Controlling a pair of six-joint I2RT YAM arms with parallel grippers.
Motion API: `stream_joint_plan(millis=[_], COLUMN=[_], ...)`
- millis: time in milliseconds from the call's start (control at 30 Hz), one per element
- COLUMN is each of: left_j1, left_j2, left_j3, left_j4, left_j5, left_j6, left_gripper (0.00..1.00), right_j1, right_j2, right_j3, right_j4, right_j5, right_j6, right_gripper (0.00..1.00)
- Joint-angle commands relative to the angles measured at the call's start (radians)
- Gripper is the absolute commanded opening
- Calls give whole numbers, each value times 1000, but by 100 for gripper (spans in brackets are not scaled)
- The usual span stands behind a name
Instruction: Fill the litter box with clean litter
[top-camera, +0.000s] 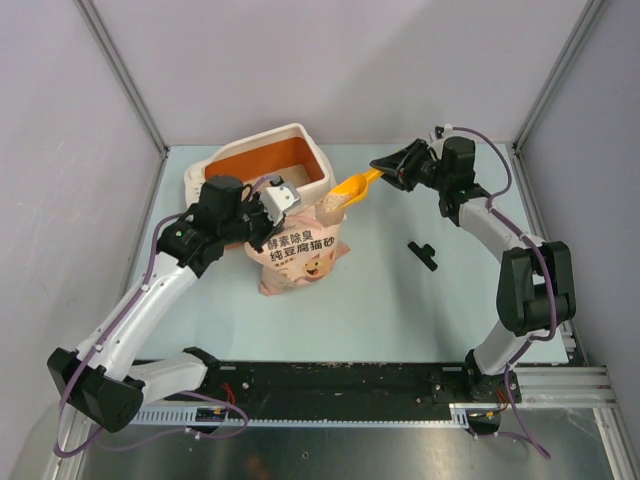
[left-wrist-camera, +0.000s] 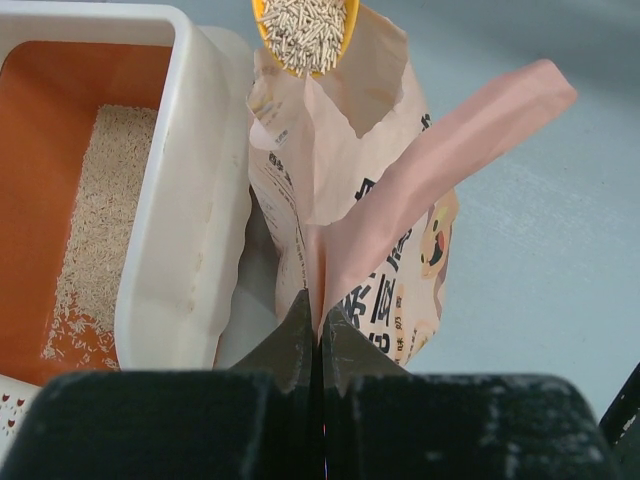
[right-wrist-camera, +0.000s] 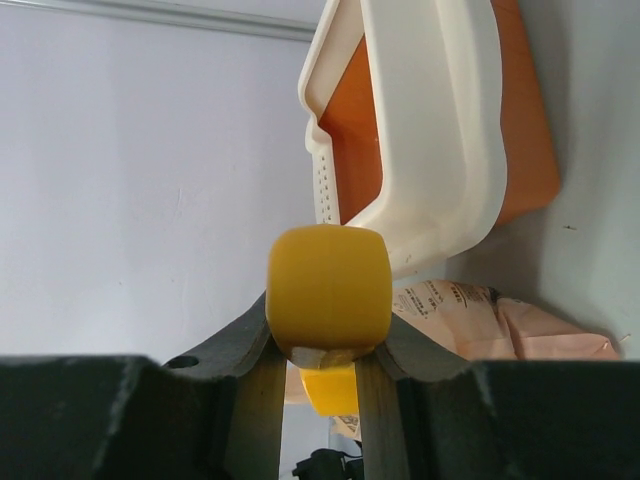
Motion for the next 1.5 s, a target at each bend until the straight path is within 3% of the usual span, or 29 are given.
stream_joint_plan(millis=[0,367,1000,1233,1467], left_j1=[-8,-30,-68,-68,-65], left_j2=[-34,-10,-49,-65,-56], left_j3=[21,27,-4,-36,-34], left_j4=[21,24,24,21,19], left_j5=[21,-11,-111,-142,-159], left_j6=[23,22,76,88,99], left_gripper=[0,0,0,0,0], right_j1=[10,10,5,64,159], right_j2=[-53,26,111,270,538], right_j3=[7,-5,96,287,732], right_j4=[34,158,207,210,123], right_j5=[13,-124,-103,-73,74], right_j6=[-29,59,155,201,123], right_gripper=[0,0,0,0,0])
